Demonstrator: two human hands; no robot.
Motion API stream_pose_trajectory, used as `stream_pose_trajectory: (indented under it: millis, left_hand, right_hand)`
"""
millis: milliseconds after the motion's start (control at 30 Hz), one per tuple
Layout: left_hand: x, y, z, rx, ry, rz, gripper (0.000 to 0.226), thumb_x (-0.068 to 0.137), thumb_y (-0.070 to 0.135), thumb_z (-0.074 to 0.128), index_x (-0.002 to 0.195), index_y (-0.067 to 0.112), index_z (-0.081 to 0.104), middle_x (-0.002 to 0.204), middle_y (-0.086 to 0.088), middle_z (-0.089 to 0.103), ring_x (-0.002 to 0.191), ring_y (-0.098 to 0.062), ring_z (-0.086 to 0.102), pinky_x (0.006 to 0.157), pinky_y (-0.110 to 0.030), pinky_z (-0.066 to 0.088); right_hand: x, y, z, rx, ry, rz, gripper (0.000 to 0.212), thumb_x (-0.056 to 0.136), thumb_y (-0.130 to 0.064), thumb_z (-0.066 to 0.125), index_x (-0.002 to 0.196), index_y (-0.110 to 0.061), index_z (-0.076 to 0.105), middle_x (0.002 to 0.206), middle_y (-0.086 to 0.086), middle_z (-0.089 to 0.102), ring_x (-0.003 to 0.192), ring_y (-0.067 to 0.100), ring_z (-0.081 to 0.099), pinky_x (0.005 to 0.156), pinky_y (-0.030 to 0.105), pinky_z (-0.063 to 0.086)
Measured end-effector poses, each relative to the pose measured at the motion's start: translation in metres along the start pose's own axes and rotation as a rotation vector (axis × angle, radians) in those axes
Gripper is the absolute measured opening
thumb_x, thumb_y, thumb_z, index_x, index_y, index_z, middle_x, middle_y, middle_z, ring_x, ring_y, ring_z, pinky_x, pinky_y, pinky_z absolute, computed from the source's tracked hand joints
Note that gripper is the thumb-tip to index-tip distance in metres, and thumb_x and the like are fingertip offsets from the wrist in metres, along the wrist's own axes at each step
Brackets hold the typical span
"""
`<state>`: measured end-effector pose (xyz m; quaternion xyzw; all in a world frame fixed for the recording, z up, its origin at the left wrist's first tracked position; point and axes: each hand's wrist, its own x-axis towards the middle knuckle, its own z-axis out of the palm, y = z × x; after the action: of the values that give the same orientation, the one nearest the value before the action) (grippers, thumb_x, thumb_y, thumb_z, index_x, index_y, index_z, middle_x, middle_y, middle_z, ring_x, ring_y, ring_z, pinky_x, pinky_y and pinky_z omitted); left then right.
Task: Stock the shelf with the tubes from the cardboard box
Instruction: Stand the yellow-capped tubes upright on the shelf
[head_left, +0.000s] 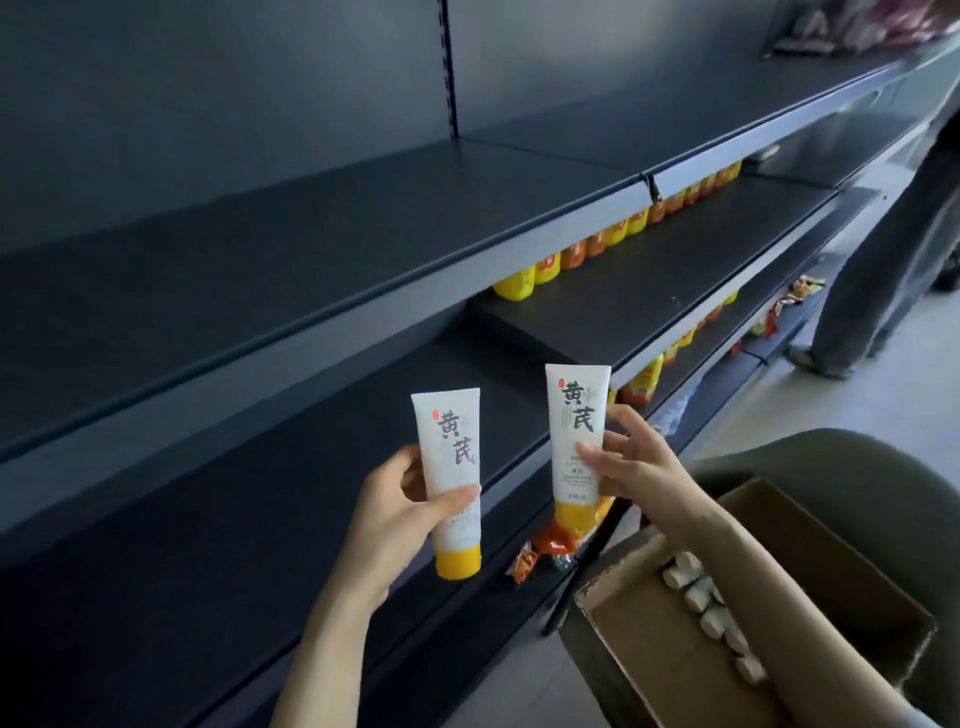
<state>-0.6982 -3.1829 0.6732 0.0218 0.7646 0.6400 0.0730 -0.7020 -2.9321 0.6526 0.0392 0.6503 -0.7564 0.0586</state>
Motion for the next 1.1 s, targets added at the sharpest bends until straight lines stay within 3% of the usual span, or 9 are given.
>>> stream_pose_trajectory:
  millis: [300, 733, 833, 1000, 1100]
  left_hand:
    - [-0.055, 0.033, -0.008, -0.039, 0.282, 0.051, 0.032, 0.074, 0.012, 0.079, 0.099, 0.026, 0.064, 0.094, 0.018, 0.072, 0.087, 0.003, 0.066, 0.061, -0.007, 0.049]
    - [-0.187, 0.071, -0.067, -0.036, 0.765, 0.169, 0.034, 0.073, 0.010, 0.078, 0.101, 0.024, 0.065, 0.096, 0.011, 0.073, 0.088, -0.003, 0.068, 0.064, -0.009, 0.050]
    - [-0.211, 0.078, -0.090, -0.043, 0.877, 0.192, 0.032, 0.072, 0.010, 0.078, 0.099, 0.023, 0.065, 0.095, 0.010, 0.073, 0.088, -0.005, 0.069, 0.062, -0.014, 0.053]
    - [-0.240, 0.082, -0.133, -0.062, 0.991, 0.220, 0.031, 0.072, 0.010, 0.078, 0.096, 0.026, 0.066, 0.093, 0.011, 0.074, 0.086, -0.006, 0.069, 0.069, -0.025, 0.052]
    - [-0.254, 0.080, -0.165, -0.059, 1.015, 0.231, 0.033, 0.071, 0.010, 0.078, 0.096, 0.028, 0.065, 0.093, 0.013, 0.073, 0.086, -0.004, 0.069, 0.070, -0.024, 0.051]
  right_hand:
    - [0.013, -0.036, 0.030, -0.102, -0.258, -0.086, 0.034, 0.088, -0.007, 0.062, 0.118, -0.016, 0.049, 0.106, 0.007, 0.071, 0.095, 0.025, 0.070, 0.069, 0.035, 0.058]
    - [-0.012, -0.064, 0.133, -0.102, -0.672, -0.158, 0.044, 0.077, -0.024, 0.067, 0.116, -0.015, 0.050, 0.107, 0.005, 0.071, 0.097, 0.022, 0.069, 0.070, 0.031, 0.057]
    - [-0.018, -0.074, 0.169, -0.080, -0.762, -0.176, 0.043, 0.078, -0.026, 0.068, 0.116, -0.015, 0.050, 0.108, 0.005, 0.071, 0.098, 0.024, 0.069, 0.070, 0.030, 0.057]
    - [-0.031, -0.089, 0.230, -0.029, -0.849, -0.216, 0.042, 0.079, -0.027, 0.067, 0.117, -0.018, 0.051, 0.111, 0.005, 0.070, 0.100, 0.024, 0.068, 0.072, 0.029, 0.056]
    - [-0.041, -0.097, 0.272, 0.026, -0.862, -0.242, 0.043, 0.079, -0.025, 0.066, 0.118, -0.015, 0.051, 0.109, 0.007, 0.070, 0.098, 0.026, 0.068, 0.071, 0.030, 0.055]
